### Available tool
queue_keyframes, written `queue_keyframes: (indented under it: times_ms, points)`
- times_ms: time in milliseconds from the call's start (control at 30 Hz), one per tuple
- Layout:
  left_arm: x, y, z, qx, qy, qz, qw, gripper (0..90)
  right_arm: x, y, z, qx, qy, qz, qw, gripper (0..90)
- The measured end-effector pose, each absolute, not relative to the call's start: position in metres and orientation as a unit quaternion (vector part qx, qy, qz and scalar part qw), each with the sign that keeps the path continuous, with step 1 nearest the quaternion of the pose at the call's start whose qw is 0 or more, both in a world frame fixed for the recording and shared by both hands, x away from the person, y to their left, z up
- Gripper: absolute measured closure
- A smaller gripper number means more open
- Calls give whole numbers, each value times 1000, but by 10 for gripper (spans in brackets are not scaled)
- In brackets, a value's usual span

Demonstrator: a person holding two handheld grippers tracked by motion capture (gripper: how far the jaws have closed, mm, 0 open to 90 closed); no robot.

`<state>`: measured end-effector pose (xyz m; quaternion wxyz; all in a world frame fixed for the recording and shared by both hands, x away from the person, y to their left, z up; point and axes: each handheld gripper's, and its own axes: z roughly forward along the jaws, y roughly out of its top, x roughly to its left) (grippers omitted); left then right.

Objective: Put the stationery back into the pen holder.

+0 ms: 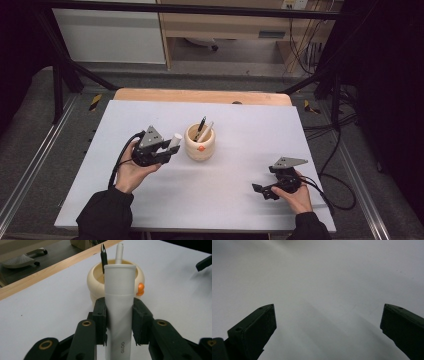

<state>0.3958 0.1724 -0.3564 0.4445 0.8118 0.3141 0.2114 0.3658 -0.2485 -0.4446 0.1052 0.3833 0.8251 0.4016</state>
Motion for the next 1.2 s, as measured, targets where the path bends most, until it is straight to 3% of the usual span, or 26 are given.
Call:
queue_keyframes:
  times_ms: [733,1200]
  points:
    - [427,143,-327,789,333,210,471,678,365,-248,-445,381,827,401,102,10]
    - [448,118,-332,784,340,213,473,678,366,-248,-445,380,827,401,103,11]
